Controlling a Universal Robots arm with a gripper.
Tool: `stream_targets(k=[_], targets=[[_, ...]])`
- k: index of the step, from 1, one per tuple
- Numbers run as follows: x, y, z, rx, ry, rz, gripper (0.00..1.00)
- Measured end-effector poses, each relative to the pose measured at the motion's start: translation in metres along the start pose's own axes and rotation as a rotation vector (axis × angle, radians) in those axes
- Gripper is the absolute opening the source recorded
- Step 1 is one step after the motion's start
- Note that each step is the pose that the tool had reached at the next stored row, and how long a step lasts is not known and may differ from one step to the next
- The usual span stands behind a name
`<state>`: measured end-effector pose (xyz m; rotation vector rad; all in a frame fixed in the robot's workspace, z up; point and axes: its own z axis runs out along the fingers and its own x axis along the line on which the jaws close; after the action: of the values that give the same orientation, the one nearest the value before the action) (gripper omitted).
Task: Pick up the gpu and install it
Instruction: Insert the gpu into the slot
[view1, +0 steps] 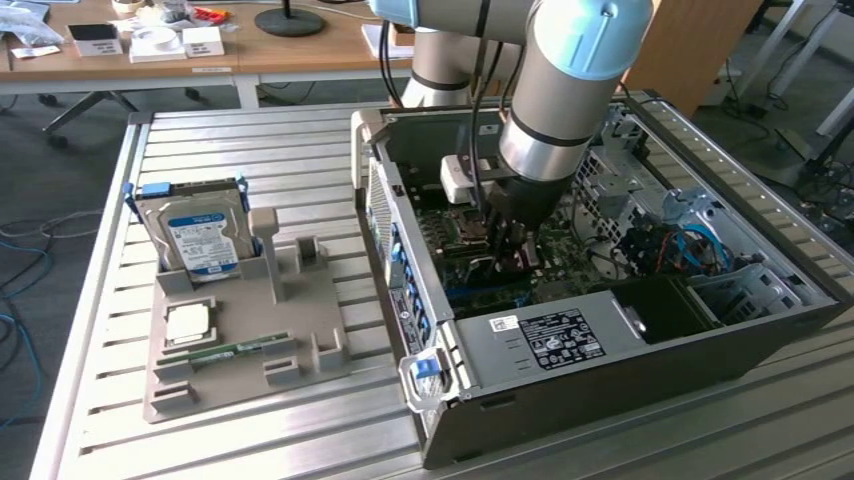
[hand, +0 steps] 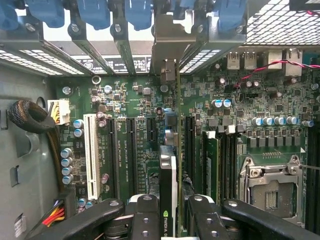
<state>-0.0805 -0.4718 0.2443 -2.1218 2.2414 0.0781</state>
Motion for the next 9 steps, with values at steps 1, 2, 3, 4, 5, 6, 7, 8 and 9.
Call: stream_targets(k=[1, 2, 3, 4, 5, 6, 7, 8, 9], targets=[[0.0, 0.0, 0.0, 0.0, 0.0, 0.0, 0.27], [0.0, 0.0, 0.0, 0.0, -0.0001, 0.0, 0.27], [0.0, 0.0, 0.0, 0.0, -0.0001, 0.0, 0.27], [0.0, 0.0, 0.0, 0.0, -0.0001, 0.0, 0.27], [0.0, 0.0, 0.0, 0.0001, -0.0001, 0.0, 0.27], [0.0, 0.0, 0.0, 0.0001, -0.0001, 0.0, 0.27], [0.0, 0.0, 0.0, 0.0001, -0.0001, 0.0, 0.27], [0.0, 0.0001, 0.0, 0.0, -0.0001, 0.0, 0.27], [0.0, 0.0001, 0.0, 0.0001, -0.0001, 0.0, 0.27]])
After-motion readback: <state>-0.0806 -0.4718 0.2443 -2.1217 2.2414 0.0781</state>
